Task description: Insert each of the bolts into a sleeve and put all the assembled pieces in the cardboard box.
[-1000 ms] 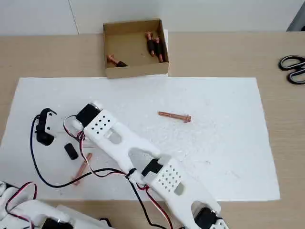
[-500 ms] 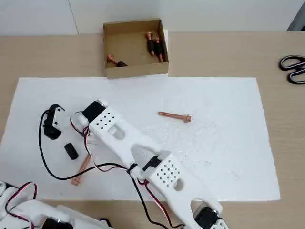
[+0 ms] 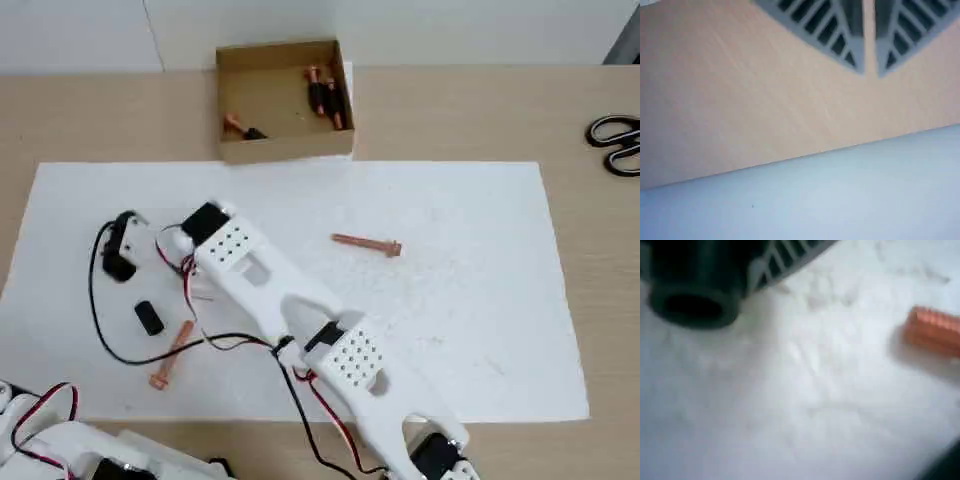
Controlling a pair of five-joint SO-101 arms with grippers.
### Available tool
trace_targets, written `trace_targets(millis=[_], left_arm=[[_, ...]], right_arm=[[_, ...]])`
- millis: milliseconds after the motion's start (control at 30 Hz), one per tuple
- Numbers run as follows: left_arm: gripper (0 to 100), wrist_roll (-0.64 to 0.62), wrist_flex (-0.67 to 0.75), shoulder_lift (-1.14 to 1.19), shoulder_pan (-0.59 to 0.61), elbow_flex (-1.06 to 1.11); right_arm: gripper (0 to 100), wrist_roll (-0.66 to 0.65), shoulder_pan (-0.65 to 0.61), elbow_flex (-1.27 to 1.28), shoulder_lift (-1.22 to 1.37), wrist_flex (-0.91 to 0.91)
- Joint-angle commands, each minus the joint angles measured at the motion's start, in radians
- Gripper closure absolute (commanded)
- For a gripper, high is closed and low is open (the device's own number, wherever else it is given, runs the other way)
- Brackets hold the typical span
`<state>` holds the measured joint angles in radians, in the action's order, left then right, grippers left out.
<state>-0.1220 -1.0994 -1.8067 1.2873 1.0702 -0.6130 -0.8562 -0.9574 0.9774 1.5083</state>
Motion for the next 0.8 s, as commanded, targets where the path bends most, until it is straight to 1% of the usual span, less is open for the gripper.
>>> trace_targets(millis=[0, 133, 267, 367, 467, 533, 667, 767], left_arm=[[99, -0.002, 0.000, -0.012, -0.002, -0.038], [99, -0.003, 0.000, -0.012, -0.002, -0.038], [99, -0.003, -0.002, -0.012, -0.009, -0.036], [99, -0.003, -0.006, -0.012, -0.069, -0.038], [99, -0.003, -0.035, -0.012, -0.161, -0.047], [99, -0.006, -0.074, -0.012, -0.244, -0.064], [99, -0.078, -0.155, -0.012, -0.451, -0.110], [99, -0.126, -0.166, -0.012, -0.618, -0.122]], right_arm=[[99.5, 0.060, 0.120, -0.141, -0.110, 0.111], [99.5, 0.060, 0.199, -0.284, -0.216, 0.180], [99.5, 0.063, 0.268, -0.288, -0.341, 0.196], [99.5, 0.064, 0.309, -0.288, -0.461, 0.197], [99.5, 0.066, 0.332, -0.261, -0.595, 0.197], [99.5, 0.084, 0.354, -0.199, -0.697, 0.197], [99.5, 0.176, 0.415, 0.015, -0.940, 0.197], [99.5, 0.230, 0.443, 0.209, -1.152, 0.197]])
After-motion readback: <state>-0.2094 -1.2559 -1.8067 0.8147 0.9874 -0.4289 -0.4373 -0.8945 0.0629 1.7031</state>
